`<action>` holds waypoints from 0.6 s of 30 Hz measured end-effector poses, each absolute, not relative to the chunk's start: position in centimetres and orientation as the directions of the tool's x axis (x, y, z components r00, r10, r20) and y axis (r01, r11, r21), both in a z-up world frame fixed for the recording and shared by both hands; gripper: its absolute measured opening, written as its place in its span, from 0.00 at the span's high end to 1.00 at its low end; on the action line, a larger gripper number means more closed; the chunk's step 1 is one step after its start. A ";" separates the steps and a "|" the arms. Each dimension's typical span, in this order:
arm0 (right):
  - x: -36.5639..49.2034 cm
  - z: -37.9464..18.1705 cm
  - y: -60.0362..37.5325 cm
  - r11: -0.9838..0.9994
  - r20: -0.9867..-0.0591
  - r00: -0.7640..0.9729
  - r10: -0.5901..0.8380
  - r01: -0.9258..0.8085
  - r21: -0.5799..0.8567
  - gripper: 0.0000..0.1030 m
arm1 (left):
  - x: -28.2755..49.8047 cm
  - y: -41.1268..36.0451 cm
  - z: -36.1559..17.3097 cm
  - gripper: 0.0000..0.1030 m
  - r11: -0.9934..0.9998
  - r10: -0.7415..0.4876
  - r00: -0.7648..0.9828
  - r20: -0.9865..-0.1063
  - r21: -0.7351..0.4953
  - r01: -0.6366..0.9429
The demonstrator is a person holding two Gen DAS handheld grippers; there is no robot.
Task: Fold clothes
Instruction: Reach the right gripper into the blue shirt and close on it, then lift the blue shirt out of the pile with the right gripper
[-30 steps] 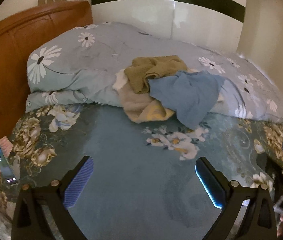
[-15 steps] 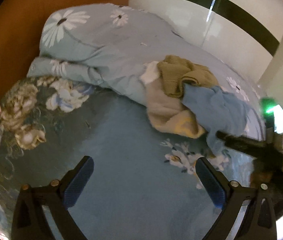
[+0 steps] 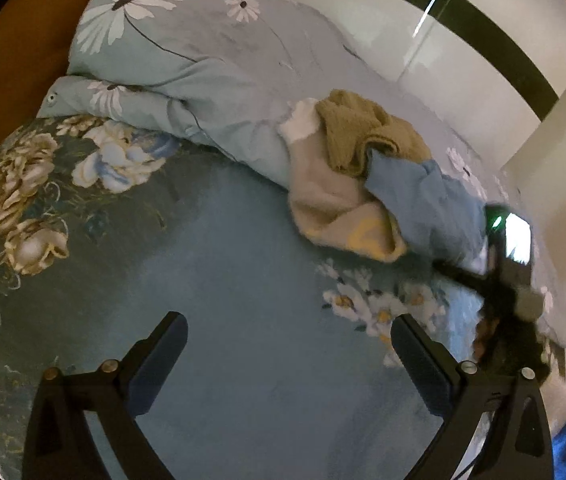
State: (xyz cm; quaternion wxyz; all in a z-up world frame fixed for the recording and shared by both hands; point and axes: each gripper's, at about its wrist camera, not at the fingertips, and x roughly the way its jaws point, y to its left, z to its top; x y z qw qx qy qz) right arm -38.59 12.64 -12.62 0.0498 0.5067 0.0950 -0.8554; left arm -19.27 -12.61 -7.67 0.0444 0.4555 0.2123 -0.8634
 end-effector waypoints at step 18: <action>-23.5 11.9 18.2 -0.951 -0.658 -0.728 -0.195 0.303 -0.053 0.91 | -9.6 -9.3 1.3 0.00 -0.925 0.181 -0.650 -0.738 -0.352 0.142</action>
